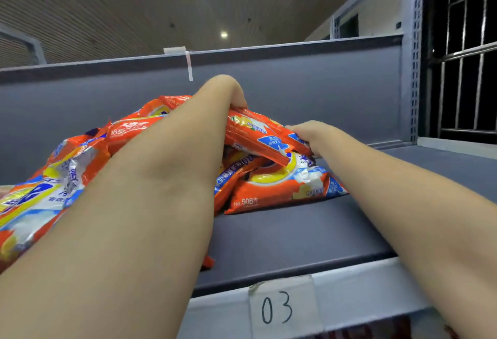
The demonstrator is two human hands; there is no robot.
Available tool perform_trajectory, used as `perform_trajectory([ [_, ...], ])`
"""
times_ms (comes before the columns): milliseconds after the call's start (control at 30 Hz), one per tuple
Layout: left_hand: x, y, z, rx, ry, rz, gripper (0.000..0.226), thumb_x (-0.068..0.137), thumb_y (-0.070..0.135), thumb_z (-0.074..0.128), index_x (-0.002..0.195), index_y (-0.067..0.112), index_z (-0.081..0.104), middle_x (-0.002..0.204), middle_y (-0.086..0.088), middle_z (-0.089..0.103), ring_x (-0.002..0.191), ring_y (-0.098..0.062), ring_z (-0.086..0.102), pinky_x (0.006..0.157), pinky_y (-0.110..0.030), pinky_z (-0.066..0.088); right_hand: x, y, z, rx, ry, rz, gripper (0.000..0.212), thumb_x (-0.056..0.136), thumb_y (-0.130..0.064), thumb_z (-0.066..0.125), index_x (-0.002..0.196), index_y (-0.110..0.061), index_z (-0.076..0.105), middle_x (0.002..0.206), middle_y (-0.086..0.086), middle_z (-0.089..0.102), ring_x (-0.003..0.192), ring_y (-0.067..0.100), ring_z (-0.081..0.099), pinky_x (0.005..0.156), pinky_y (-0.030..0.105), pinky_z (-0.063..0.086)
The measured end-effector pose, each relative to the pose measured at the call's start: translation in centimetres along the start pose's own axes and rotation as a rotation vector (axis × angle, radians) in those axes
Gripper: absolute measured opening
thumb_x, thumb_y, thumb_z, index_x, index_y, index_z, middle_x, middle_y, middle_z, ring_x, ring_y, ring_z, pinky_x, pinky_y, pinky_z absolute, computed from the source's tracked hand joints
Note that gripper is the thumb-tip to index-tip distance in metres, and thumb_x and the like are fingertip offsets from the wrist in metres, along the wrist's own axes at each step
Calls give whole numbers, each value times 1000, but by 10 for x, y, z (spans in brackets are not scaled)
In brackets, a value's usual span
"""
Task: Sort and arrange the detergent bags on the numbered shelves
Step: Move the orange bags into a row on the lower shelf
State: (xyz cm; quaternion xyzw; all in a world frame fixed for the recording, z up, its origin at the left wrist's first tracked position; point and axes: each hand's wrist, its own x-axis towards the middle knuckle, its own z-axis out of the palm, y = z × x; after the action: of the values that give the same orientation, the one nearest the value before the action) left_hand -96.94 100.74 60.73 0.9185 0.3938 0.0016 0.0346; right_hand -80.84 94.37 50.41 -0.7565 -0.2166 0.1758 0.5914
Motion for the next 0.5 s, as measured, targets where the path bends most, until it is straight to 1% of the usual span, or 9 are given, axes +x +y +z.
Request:
perform_trajectory([
  [33,-2,0,1,-14,0,4,43,100,40,41,127,9,54,123,-10,62,109,-25,59,105,-43,40,-2,-2,1,2,76,-24,43,85,-41,65,107,-4,64,102,12,67,95,31,65,93,47,50],
  [100,-7,-2,2,-77,39,23,46,99,41,42,127,6,53,121,-11,61,105,-25,58,104,-42,40,-15,-6,0,24,190,-116,42,87,-33,65,113,-1,58,102,11,58,99,28,61,88,37,49],
  [133,-10,-4,3,-122,63,27,47,98,42,44,126,6,52,119,-12,61,103,-25,58,101,-41,42,-22,-8,-3,41,254,-172,39,88,-29,65,113,-1,57,101,11,54,95,25,57,81,32,47],
  [200,-16,-7,4,-201,116,34,50,97,44,46,128,5,51,119,-12,61,94,-26,58,88,-39,43,-27,-11,-14,86,371,-274,35,86,-25,66,109,1,60,98,11,57,86,21,55,70,29,42],
  [267,-19,-10,5,-305,148,50,53,95,47,48,131,8,47,121,-12,61,89,-26,57,79,-38,41,-44,-12,-22,153,453,-401,25,86,-22,64,99,-1,66,88,9,61,77,19,57,65,28,43],
  [333,-21,-13,6,-582,80,69,52,92,48,54,126,10,48,105,-11,67,78,-25,63,70,-40,47,-61,-12,-31,194,490,-517,19,87,-22,61,89,-4,66,82,8,61,74,18,58,64,29,44],
  [400,-18,-15,6,-992,-22,141,49,88,43,61,120,9,50,76,-8,72,60,-21,68,58,-35,54,-81,-11,-43,252,504,-644,17,89,-21,59,82,-6,61,81,7,59,70,16,58,61,26,44],
  [433,-20,-14,7,-1163,-45,184,48,87,41,64,118,8,48,68,-7,70,52,-18,67,52,-32,54,-93,-10,-49,283,503,-710,16,90,-21,59,79,-9,58,80,6,58,67,13,57,59,24,44],
  [500,-25,-13,9,-1330,-26,293,48,86,42,64,118,8,50,68,-4,67,47,-12,62,48,-24,53,-118,-6,-59,342,481,-822,18,91,-17,58,74,-14,54,77,3,56,62,5,54,57,22,43],
])
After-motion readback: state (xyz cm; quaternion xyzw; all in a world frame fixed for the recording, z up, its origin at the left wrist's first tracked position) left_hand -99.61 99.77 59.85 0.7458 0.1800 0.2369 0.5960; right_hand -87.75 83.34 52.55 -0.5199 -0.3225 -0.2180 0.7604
